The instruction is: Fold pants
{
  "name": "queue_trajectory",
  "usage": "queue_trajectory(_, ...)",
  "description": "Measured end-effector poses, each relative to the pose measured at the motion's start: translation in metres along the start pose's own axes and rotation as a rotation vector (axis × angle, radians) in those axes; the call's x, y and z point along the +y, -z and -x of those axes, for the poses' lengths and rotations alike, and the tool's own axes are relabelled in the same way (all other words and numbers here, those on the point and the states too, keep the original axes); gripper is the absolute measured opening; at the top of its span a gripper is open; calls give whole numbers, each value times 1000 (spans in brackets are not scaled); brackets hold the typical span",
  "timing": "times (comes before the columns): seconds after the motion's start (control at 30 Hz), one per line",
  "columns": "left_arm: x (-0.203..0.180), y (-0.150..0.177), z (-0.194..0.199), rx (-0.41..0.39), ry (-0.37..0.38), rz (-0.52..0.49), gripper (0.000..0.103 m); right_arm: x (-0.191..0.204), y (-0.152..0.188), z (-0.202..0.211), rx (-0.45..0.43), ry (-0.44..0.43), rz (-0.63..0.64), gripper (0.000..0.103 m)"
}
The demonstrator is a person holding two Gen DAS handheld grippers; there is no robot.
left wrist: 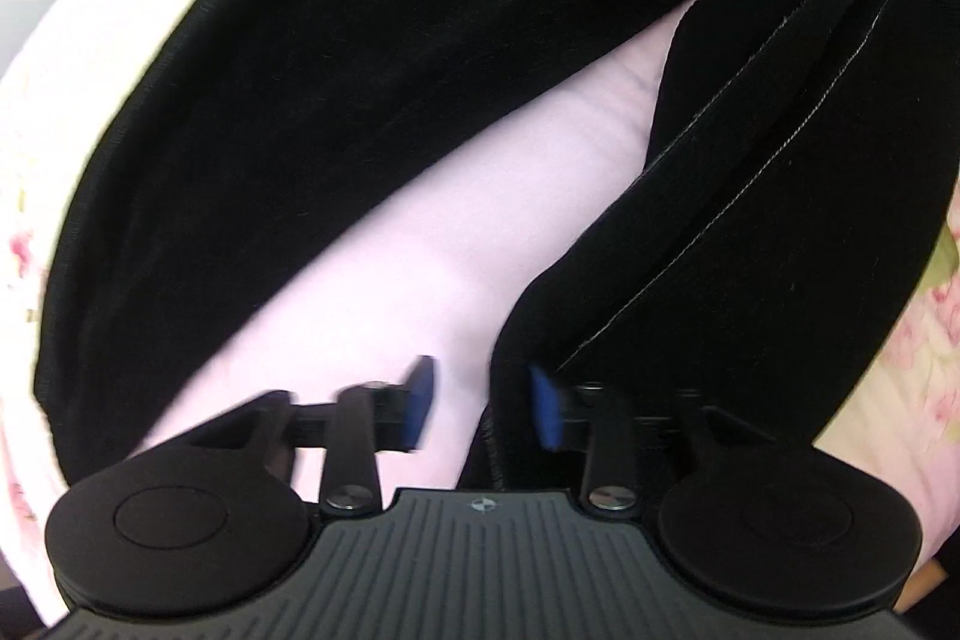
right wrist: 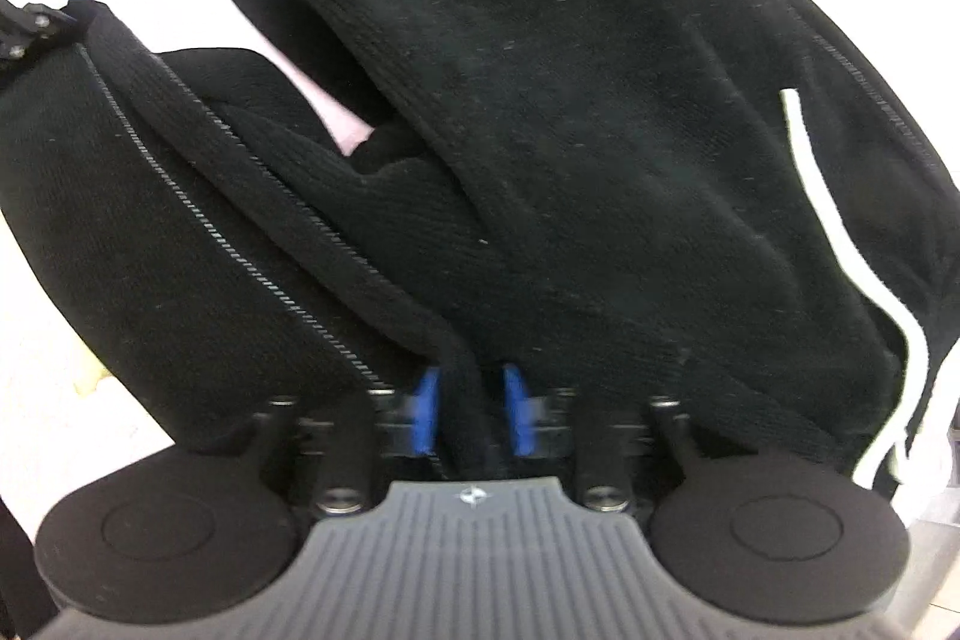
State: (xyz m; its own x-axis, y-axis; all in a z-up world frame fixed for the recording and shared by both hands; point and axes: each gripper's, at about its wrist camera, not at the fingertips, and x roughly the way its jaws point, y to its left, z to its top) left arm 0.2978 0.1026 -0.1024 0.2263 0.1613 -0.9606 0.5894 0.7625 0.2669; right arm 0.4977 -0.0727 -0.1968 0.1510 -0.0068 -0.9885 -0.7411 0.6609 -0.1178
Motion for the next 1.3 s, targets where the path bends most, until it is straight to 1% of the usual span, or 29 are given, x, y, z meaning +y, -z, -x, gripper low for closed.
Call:
queue_trajectory(0.03,3,7,8,2,21,-2,57,-3,2,6,-4,-2,-1,45)
queue_trajectory(0.07,7,16,17,6,45,-2,64,-6,4,13,-7,-11,-2,48)
queue_trajectory(0.1,11,26,26,11,65,-4,73,-11,10,18,-5,-17,5,57)
queue_trajectory(0.13,14,37,34,19,79,-9,75,-14,15,26,-2,-19,18,66)
queue_trajectory(0.2,16,60,49,58,99,-26,77,-17,26,38,10,-13,55,71)
queue_trajectory(0.27,16,83,56,124,110,-33,77,-21,41,46,40,16,88,71)
queue_trajectory(0.3,13,93,61,160,115,-34,77,-20,38,48,57,31,102,71)
queue_trajectory(0.37,12,117,61,220,125,-29,77,-27,49,48,96,51,126,71)
queue_trajectory(0.4,9,128,59,245,137,-18,77,-36,55,44,112,67,132,71)
queue_trajectory(0.47,2,147,48,268,165,15,77,-41,66,42,139,91,135,71)
queue_trajectory(0.53,-4,163,38,312,177,26,76,-34,94,48,155,120,140,71)
queue_trajectory(0.6,-14,180,31,347,154,9,76,-41,110,45,159,144,161,71)
queue_trajectory(0.63,-17,179,15,369,142,8,76,-39,124,49,165,156,174,71)
queue_trajectory(0.73,-29,197,-4,414,85,0,76,-47,145,43,202,175,201,71)
queue_trajectory(0.77,-35,199,-17,423,69,1,76,-46,157,50,216,183,210,71)
queue_trajectory(0.8,-36,203,-21,432,57,2,76,-44,167,55,226,195,217,71)
queue_trajectory(0.87,-44,206,-37,449,30,-7,76,-51,172,48,224,214,219,71)
queue_trajectory(0.93,-48,203,-50,458,2,-18,67,-57,174,47,212,206,208,70)
queue_trajectory(1.0,-49,202,-55,466,-35,-5,44,-53,174,50,204,194,222,68)
queue_trajectory(1.03,-47,202,-55,467,-40,-1,40,-51,174,50,204,190,237,67)
queue_trajectory(1.07,-45,202,-53,465,-47,5,31,-49,173,47,208,188,250,67)
queue_trajectory(1.1,-43,204,-54,462,-51,18,26,-43,174,47,213,185,268,64)
queue_trajectory(1.13,-40,206,-55,456,-52,32,23,-39,175,46,214,189,288,58)
queue_trajectory(1.2,-30,210,-47,445,-57,65,18,-33,175,42,208,211,320,50)
queue_trajectory(1.23,-23,202,-45,443,-63,80,17,-32,175,42,201,218,326,43)
queue_trajectory(1.27,-17,203,-41,440,-74,92,16,-32,176,43,193,229,327,37)
queue_trajectory(1.3,-10,204,-36,438,-87,104,16,-34,177,44,181,242,326,26)
